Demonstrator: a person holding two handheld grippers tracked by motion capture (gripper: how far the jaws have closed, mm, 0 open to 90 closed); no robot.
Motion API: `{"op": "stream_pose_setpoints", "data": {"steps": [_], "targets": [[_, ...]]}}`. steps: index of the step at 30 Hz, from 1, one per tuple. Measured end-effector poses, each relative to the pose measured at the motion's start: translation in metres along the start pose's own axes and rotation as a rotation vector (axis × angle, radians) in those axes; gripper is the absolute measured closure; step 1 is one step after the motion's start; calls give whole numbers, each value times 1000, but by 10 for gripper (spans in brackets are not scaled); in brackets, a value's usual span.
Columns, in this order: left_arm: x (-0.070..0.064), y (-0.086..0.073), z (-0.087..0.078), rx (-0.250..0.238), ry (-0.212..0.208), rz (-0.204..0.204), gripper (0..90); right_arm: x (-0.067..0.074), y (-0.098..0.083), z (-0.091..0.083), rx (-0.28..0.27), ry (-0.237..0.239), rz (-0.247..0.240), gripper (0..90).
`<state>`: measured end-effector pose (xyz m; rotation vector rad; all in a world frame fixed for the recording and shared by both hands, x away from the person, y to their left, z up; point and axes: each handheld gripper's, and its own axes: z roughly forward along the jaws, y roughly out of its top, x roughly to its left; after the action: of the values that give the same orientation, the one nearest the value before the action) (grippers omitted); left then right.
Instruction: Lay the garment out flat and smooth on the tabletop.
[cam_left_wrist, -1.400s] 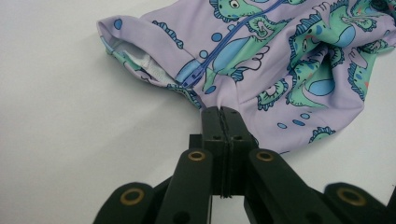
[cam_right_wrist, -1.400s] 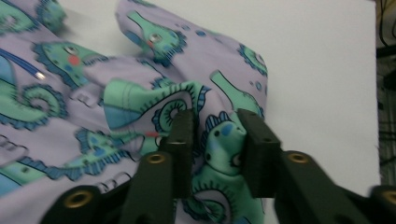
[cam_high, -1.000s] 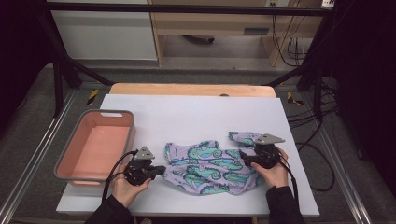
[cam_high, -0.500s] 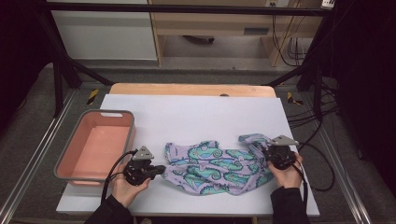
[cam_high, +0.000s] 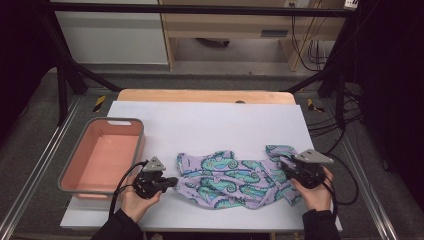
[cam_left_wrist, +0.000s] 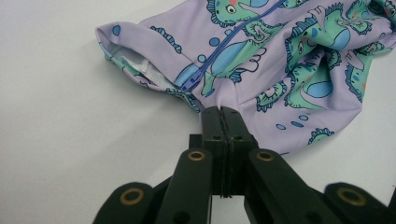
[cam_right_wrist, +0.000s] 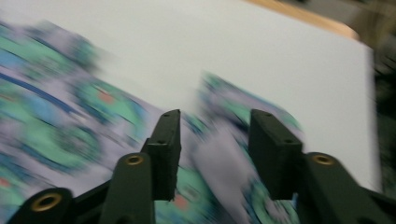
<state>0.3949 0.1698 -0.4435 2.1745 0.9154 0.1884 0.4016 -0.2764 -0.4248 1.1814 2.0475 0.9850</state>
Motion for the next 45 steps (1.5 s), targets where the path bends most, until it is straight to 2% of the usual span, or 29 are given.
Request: {"op": "stream_pose_setpoints", "data": {"steps": [1,4,6,9,12,16,18,20,21,23,25,29,31,34,38,40,42,44,45], "targets": [[0,0,0,0,0,1,895,8,6,5,-15,44,-5,464],[-1,0,-1,0,0,5,895,34,22,27,-39,171,21,427],[-1,0,-1,0,1,6,895,50,29,44,-29,218,11,409],[-1,0,-1,1,3,5,895,68,39,68,-6,244,-20,400],[0,-1,1,9,2,7,895,81,47,89,15,250,-19,406],[0,-1,2,16,1,11,895,97,54,114,54,255,-51,419],[-1,-1,2,18,1,14,895,103,56,123,62,254,-70,490],[0,-1,1,16,0,15,895,106,55,130,78,254,-95,629],[-1,0,0,15,-1,17,896,105,54,132,91,249,-104,743],[-1,1,-1,15,-1,22,896,100,53,135,114,251,-102,882],[-2,3,-3,9,1,25,896,93,54,133,116,237,-99,894],[-2,10,-11,-7,12,32,896,77,64,113,44,206,-61,898],[-2,18,-16,-24,16,37,896,66,71,99,-6,170,-49,899],[-3,33,-19,-35,43,53,896,49,79,75,-80,110,-30,899],[0,49,-12,-26,94,42,896,26,81,49,-139,7,-7,899],[3,51,-3,-14,107,23,896,16,76,46,-116,-20,2,897],[8,49,6,-7,106,0,894,11,67,51,-56,-39,-8,890],[12,43,13,-18,74,-32,875,8,56,59,-10,-25,0,852],[14,40,14,-31,67,-39,831,8,51,61,3,-6,8,827]]}}
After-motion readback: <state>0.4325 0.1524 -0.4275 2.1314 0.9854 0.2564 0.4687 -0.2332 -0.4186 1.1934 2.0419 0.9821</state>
